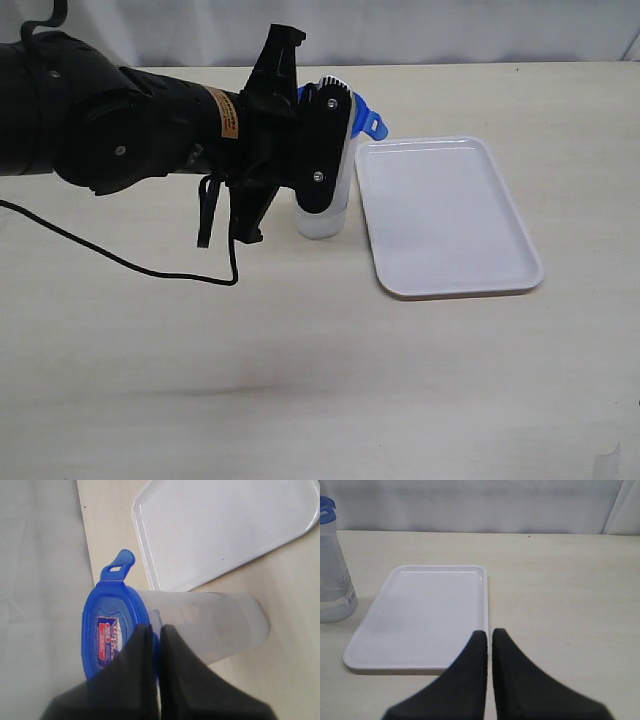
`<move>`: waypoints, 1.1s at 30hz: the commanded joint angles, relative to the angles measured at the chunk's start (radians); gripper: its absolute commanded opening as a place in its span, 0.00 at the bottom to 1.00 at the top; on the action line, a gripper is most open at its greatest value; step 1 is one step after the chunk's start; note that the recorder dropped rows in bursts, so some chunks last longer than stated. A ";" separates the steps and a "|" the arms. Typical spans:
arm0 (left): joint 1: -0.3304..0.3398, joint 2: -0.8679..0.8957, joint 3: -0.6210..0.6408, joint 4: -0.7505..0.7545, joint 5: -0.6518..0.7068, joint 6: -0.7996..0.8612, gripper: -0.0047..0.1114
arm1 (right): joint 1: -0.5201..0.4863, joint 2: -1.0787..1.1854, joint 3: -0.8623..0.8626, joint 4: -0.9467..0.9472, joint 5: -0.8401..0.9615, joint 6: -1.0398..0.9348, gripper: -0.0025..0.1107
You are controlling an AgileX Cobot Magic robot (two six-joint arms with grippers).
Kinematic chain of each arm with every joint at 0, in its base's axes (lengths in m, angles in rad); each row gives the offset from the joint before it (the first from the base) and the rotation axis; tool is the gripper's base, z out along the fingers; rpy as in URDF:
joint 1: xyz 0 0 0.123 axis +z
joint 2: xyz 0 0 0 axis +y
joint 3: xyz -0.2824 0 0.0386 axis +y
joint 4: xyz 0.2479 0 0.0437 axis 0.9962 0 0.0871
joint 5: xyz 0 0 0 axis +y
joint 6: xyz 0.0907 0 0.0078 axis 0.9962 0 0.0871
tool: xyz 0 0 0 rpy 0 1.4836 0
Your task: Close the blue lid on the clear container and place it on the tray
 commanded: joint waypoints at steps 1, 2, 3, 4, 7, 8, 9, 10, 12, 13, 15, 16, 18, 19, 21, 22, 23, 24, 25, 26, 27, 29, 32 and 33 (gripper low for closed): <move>-0.002 0.001 -0.008 -0.011 -0.010 -0.011 0.04 | -0.006 -0.004 0.002 0.001 -0.003 -0.006 0.06; -0.002 0.001 -0.008 -0.011 -0.010 -0.011 0.04 | -0.006 -0.004 0.002 0.001 -0.003 -0.006 0.06; -0.002 0.001 -0.008 -0.011 -0.010 -0.011 0.04 | -0.006 -0.004 0.002 0.001 -0.003 -0.006 0.06; -0.002 0.001 -0.008 -0.011 -0.010 -0.011 0.04 | -0.006 -0.004 0.002 0.001 -0.003 -0.006 0.06; -0.002 0.001 -0.008 -0.011 -0.008 -0.011 0.04 | -0.006 -0.004 0.002 0.001 -0.003 -0.006 0.06; -0.002 0.001 -0.008 -0.011 -0.006 -0.011 0.04 | -0.006 -0.004 0.002 0.001 -0.003 -0.006 0.06; -0.002 0.001 -0.008 -0.011 -0.003 -0.011 0.05 | -0.006 -0.004 0.002 0.001 -0.003 -0.006 0.06; -0.002 0.001 -0.008 -0.011 0.000 -0.011 0.06 | -0.006 -0.004 0.002 0.001 -0.003 -0.006 0.06; -0.002 0.001 -0.008 -0.011 0.001 -0.011 0.13 | -0.006 -0.004 0.002 0.001 -0.003 -0.006 0.06; -0.002 0.001 -0.008 -0.011 0.001 -0.011 0.16 | -0.006 -0.004 0.002 0.001 -0.003 -0.006 0.06; -0.002 0.001 -0.008 -0.011 0.001 -0.011 0.25 | -0.006 -0.004 0.002 0.001 -0.003 -0.006 0.06; -0.002 0.001 -0.008 -0.011 0.001 -0.011 0.29 | -0.006 -0.004 0.002 0.001 -0.003 -0.006 0.06; -0.002 0.001 -0.008 -0.011 0.001 -0.011 0.36 | -0.006 -0.004 0.002 0.001 -0.003 -0.006 0.06; -0.002 0.001 -0.008 -0.011 0.001 -0.011 0.38 | -0.006 -0.004 0.002 0.001 -0.003 -0.006 0.06; -0.002 0.001 -0.008 -0.011 0.001 -0.011 0.43 | -0.006 -0.004 0.002 0.001 -0.003 -0.006 0.06; -0.002 0.001 -0.008 -0.011 0.001 -0.011 0.45 | -0.006 -0.004 0.002 0.001 -0.003 -0.006 0.06; -0.002 0.001 -0.008 -0.011 0.001 -0.011 0.47 | -0.006 -0.004 0.002 0.001 -0.003 -0.006 0.06; -0.001 0.001 -0.008 -0.011 0.001 -0.011 0.50 | -0.006 -0.004 0.002 0.001 -0.003 -0.006 0.06; -0.001 0.001 -0.008 -0.011 0.001 -0.011 0.52 | -0.006 -0.004 0.002 0.001 -0.003 -0.006 0.06; -0.001 0.001 -0.008 -0.011 0.001 -0.011 0.55 | -0.006 -0.004 0.002 0.001 -0.003 -0.006 0.06; -0.001 0.001 -0.008 -0.011 0.001 -0.011 0.57 | -0.006 -0.004 0.002 0.001 -0.003 -0.006 0.06; 0.004 0.001 -0.008 -0.011 0.001 -0.011 0.60 | -0.006 -0.004 0.002 0.001 -0.003 -0.006 0.06; 0.004 -0.003 -0.008 -0.011 0.009 -0.012 0.61 | -0.006 -0.004 0.002 0.001 -0.003 -0.006 0.06; 0.004 -0.007 -0.008 -0.011 0.014 -0.012 0.61 | -0.006 -0.004 0.002 0.001 -0.003 -0.006 0.06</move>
